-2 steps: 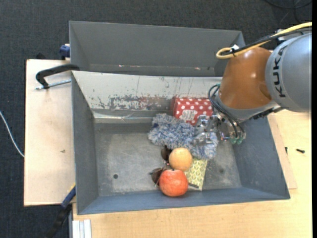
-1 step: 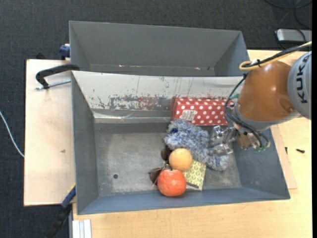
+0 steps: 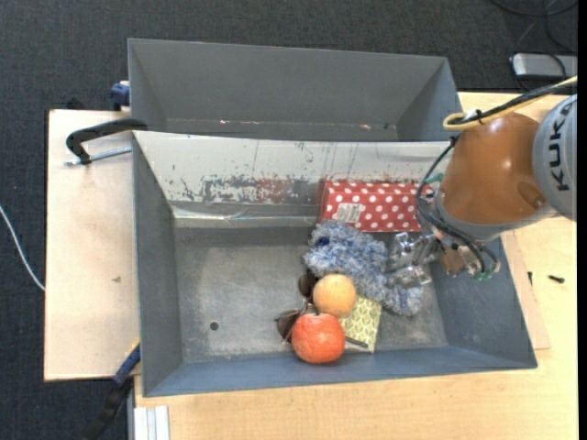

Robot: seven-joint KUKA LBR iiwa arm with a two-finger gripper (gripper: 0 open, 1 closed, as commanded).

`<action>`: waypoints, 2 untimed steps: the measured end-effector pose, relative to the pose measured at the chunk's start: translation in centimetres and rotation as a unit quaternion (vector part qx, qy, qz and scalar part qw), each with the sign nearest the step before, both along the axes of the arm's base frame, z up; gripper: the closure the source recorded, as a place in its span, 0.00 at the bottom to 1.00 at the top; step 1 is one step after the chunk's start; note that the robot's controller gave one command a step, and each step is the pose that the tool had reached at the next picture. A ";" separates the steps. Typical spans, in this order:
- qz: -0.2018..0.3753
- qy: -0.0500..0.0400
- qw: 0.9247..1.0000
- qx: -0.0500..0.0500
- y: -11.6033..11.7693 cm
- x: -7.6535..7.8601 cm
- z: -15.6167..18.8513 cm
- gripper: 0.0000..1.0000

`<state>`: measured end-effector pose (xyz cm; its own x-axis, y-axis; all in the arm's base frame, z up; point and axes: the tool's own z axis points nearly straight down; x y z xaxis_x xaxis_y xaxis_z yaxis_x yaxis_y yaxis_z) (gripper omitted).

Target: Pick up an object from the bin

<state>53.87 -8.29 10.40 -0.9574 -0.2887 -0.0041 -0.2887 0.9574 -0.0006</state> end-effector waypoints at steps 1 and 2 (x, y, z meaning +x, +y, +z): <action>-0.046 0.002 0.999 0.001 0.4 -0.1 2.5 1.00; -0.054 0.000 0.999 0.000 -4.8 -0.6 11.6 1.00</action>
Offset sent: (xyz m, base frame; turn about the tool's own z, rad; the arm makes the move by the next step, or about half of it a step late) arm -0.0074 -0.0478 0.1147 0.1060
